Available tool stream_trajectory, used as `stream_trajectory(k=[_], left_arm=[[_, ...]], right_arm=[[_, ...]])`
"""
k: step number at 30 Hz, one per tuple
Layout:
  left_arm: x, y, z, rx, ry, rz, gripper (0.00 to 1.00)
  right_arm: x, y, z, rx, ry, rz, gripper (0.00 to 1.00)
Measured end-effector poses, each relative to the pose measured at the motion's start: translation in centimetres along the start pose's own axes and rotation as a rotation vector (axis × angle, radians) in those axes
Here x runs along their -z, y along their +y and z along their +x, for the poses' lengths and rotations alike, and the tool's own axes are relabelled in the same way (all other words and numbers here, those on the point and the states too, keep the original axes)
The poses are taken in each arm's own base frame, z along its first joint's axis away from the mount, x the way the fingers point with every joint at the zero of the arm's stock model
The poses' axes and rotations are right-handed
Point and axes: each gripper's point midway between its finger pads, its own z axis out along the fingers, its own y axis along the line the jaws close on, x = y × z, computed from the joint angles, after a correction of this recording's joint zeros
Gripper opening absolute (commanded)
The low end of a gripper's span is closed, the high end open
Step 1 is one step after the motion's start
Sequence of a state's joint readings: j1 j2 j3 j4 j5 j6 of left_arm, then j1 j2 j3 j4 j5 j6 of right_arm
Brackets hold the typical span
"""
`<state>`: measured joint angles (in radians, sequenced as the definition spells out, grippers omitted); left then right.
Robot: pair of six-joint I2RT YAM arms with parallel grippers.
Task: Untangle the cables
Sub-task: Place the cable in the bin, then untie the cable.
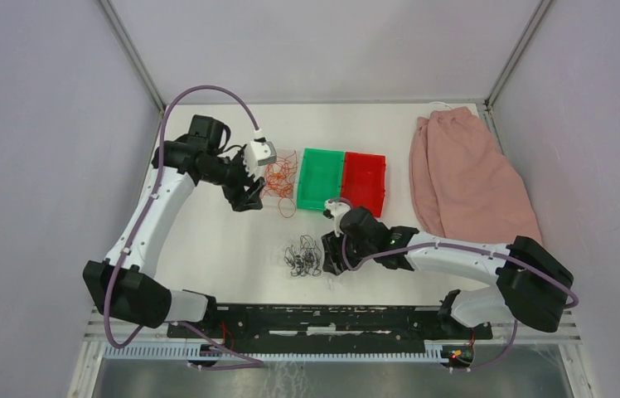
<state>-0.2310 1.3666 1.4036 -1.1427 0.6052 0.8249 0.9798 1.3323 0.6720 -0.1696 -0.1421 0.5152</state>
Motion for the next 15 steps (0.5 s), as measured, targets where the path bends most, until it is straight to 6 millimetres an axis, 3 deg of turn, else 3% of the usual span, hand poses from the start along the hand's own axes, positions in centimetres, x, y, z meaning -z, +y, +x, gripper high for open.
stream_trajectory(k=[5,12,15], left_arm=[[0.2,-0.6,0.4,-0.008,-0.002,-0.002,0.75],[0.8,-0.8,0.1,-0.022,-0.015,-0.016,0.75],[0.9,-0.9,0.0,-0.026,-0.018,-0.020,0.75]], right_arm=[[-0.5,0.6,-1.6,0.000,-0.029,-0.008,0.49],[-1.1,1.0,-2.8,-0.006,-0.051,-0.008,0.10],[-1.1,0.9,-3.0,-0.002,-0.054,-0.001,0.01]])
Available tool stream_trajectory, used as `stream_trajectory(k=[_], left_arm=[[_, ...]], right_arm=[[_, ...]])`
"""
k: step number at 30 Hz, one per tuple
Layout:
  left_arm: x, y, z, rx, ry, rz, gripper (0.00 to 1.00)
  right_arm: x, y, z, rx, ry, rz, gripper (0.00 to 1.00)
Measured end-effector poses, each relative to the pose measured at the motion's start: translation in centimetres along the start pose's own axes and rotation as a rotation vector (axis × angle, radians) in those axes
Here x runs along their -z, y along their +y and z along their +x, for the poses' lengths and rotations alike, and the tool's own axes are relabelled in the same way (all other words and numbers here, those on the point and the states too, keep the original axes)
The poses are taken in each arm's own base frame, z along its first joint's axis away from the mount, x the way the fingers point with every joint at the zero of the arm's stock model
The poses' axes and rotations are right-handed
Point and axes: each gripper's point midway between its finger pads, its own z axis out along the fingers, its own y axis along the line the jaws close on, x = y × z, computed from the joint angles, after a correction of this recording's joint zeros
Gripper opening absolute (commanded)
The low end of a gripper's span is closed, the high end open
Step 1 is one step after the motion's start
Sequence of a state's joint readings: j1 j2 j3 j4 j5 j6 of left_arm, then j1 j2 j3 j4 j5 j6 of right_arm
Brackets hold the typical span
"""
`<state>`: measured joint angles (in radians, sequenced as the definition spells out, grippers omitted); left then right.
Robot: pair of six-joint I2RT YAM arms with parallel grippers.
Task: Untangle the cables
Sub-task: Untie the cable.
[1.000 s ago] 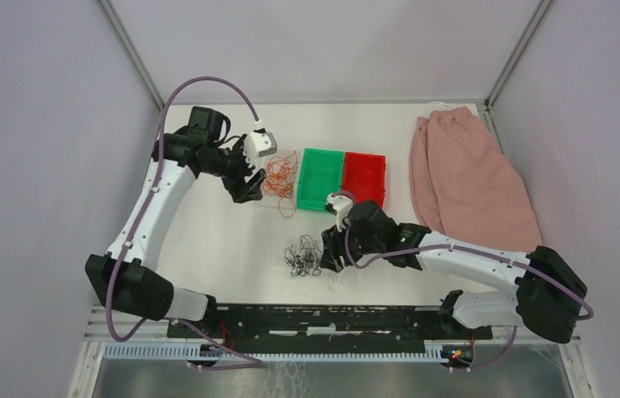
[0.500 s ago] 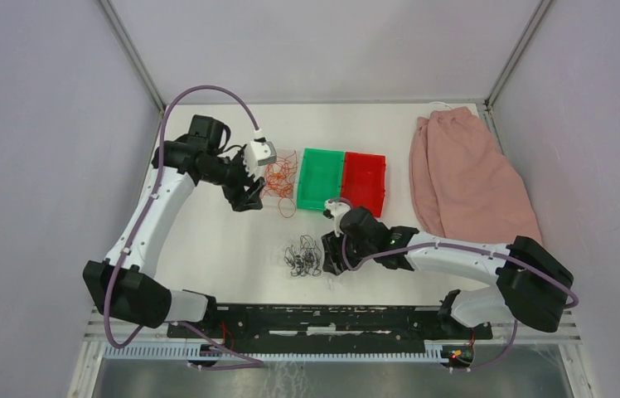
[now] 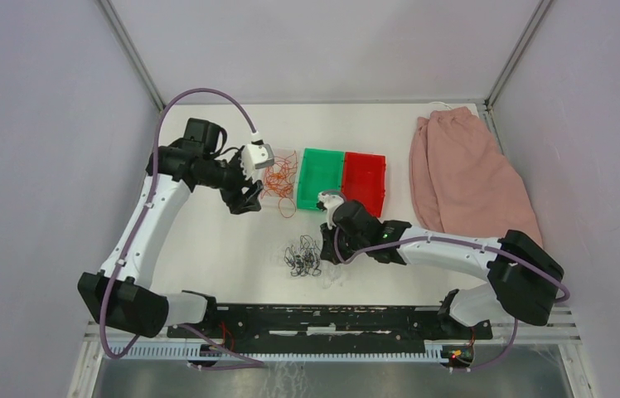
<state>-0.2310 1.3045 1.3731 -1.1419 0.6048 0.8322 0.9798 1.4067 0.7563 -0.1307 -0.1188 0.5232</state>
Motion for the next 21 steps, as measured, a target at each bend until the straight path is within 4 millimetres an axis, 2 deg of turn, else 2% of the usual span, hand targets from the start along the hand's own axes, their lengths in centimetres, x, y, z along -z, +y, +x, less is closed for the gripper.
stream_trajectory(k=[4,7,14,16,21], left_arm=[[0.2,-0.1,-0.1,-0.006,-0.006,-0.005,0.75],[0.4,-0.3,-0.4,-0.012,-0.021,-0.004,0.75],[0.8,-2.2,-1.8,-0.035,-0.118,0.047,0.75],[1.0,-2.8,-2.3,-0.047,-0.152,0.059,0.75],[1.7,-4.7,-3.7,-0.126,-0.288,0.067,0.75]], right_arm=[[0.5,0.1,-0.8,0.013,-0.005,0.015,0.00],[1.8,1.1,-2.5,0.039,-0.031,0.001,0.00],[8.0,6.2,-9.7,0.121,-0.212,-0.129,0.00],[9.6,7.3,-11.1,0.137,-0.258,-0.165,0.00],[12.0,9.8,-12.5,0.163,-0.299,-0.265,0.00]])
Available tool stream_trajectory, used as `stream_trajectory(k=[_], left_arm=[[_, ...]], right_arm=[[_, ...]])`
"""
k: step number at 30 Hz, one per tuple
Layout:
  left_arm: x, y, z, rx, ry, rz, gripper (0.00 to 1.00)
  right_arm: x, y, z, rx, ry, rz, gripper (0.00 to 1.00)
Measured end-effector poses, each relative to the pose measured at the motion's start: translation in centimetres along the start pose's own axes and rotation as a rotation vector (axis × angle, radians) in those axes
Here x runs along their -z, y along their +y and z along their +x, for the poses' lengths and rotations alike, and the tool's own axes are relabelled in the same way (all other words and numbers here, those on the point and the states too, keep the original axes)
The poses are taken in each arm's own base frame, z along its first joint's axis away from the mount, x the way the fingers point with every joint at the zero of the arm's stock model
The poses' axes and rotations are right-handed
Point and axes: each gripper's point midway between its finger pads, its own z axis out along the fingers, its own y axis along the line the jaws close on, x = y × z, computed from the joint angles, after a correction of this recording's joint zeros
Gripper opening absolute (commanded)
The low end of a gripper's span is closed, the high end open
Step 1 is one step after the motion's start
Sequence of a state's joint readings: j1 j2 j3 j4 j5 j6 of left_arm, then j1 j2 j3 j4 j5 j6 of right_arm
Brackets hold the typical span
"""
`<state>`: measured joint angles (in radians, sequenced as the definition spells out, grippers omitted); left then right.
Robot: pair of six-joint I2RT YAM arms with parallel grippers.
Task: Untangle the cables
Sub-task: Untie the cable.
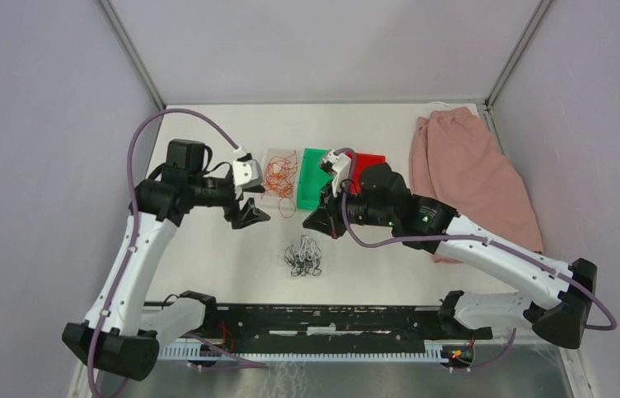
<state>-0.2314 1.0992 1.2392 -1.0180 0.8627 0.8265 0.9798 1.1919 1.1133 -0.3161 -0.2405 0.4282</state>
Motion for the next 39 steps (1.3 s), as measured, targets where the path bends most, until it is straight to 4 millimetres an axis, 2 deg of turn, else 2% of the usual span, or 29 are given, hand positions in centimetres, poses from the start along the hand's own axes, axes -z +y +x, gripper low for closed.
stream_trajectory(k=[4,8,13,17,22,26,29,32,35,39], left_arm=[[0.4,-1.5,-1.9,-0.060,-0.110,0.000,0.75],[0.4,-2.8,-3.8,-0.106,-0.190,0.038,0.75],[-0.4,-3.7,-3.6,-0.087,-0.208,0.080,0.75],[-0.6,-4.7,-3.7,-0.072,-0.225,0.108,0.76],[-0.6,-6.8,-4.3,-0.082,-0.263,0.150,0.78],[-0.6,-8.3,-4.3,-0.081,-0.288,0.172,0.80],[-0.9,-9.0,-4.3,-0.087,-0.296,0.194,0.76],[-1.4,-8.6,-4.2,-0.069,-0.297,0.175,0.61],[-2.1,-6.4,-3.9,-0.036,-0.284,0.064,0.50],[-2.1,-3.6,-4.2,-0.002,-0.285,-0.086,0.40]], right_arm=[[0.7,2.1,-2.3,0.018,-0.044,-0.076,0.00],[1.7,4.1,-5.8,0.045,-0.120,-0.127,0.00],[2.1,5.7,-9.7,0.074,-0.219,-0.164,0.00],[1.3,5.7,-10.5,0.075,-0.239,-0.166,0.00],[-0.7,4.5,-10.1,0.054,-0.217,-0.127,0.01],[-1.6,3.8,-9.8,0.046,-0.207,-0.103,0.01],[-1.6,3.6,-9.9,0.042,-0.212,-0.091,0.01],[-1.6,3.6,-10.2,0.041,-0.222,-0.090,0.01],[-1.5,3.5,-10.4,0.040,-0.233,-0.079,0.01],[-0.7,3.5,-11.0,0.045,-0.261,-0.065,0.00]])
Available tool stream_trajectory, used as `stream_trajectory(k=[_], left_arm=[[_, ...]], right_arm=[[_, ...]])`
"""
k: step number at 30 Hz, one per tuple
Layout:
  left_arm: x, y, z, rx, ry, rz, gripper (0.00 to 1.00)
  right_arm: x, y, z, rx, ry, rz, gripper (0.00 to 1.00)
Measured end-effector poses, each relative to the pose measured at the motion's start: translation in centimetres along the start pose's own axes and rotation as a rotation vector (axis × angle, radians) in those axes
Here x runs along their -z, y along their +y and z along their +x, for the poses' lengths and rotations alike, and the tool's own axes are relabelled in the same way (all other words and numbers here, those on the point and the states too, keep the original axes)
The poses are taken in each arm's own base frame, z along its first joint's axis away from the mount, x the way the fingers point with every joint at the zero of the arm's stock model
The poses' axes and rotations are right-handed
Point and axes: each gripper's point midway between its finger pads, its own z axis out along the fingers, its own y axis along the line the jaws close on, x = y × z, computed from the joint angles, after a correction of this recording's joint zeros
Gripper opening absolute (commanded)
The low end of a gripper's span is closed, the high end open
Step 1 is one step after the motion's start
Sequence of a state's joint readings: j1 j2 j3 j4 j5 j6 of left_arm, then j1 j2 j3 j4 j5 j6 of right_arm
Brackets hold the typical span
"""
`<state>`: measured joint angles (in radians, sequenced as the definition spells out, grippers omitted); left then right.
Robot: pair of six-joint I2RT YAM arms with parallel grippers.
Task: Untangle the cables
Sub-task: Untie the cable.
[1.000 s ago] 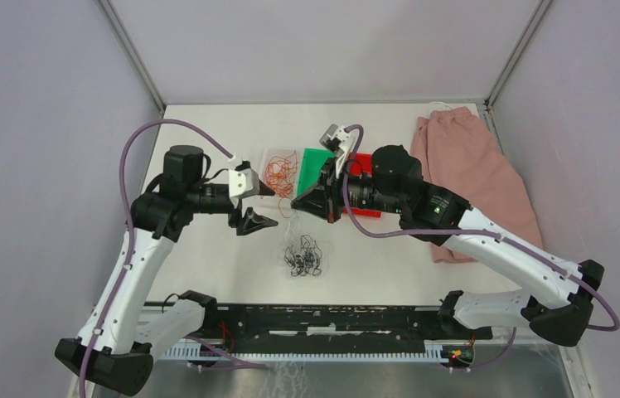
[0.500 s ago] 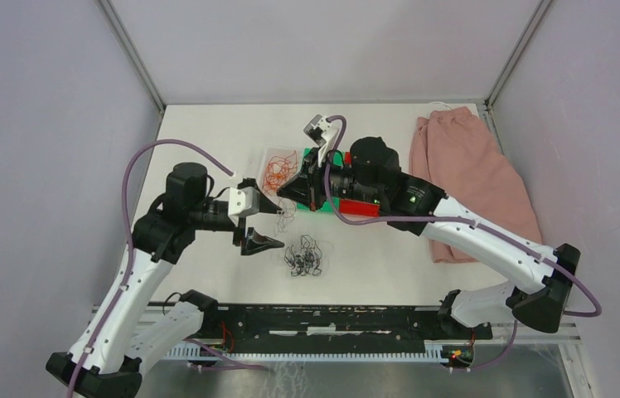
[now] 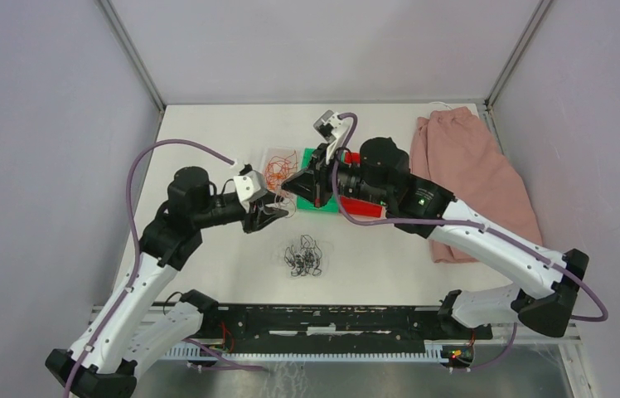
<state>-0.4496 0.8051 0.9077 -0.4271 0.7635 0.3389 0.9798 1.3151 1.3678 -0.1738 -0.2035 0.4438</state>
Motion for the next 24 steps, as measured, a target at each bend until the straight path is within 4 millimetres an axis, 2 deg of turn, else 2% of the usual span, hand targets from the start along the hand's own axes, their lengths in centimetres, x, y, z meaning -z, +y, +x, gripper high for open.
stream_trajectory(k=[5,10,17,24], left_arm=[[0.3,1.4,-1.3,0.014,-0.049,-0.100,0.23],[0.7,1.9,-2.0,0.013,-0.070,-0.141,0.13],[1.0,2.3,-2.3,0.014,-0.080,-0.172,0.12],[1.4,3.4,-2.0,0.017,-0.064,-0.243,0.13]], right_arm=[[1.8,0.5,-1.3,0.008,-0.047,0.008,0.00],[3.5,0.8,-1.7,0.014,-0.072,0.008,0.00],[5.5,0.4,-1.4,0.025,-0.077,0.045,0.00],[8.4,-0.9,-1.6,0.067,-0.093,0.142,0.00]])
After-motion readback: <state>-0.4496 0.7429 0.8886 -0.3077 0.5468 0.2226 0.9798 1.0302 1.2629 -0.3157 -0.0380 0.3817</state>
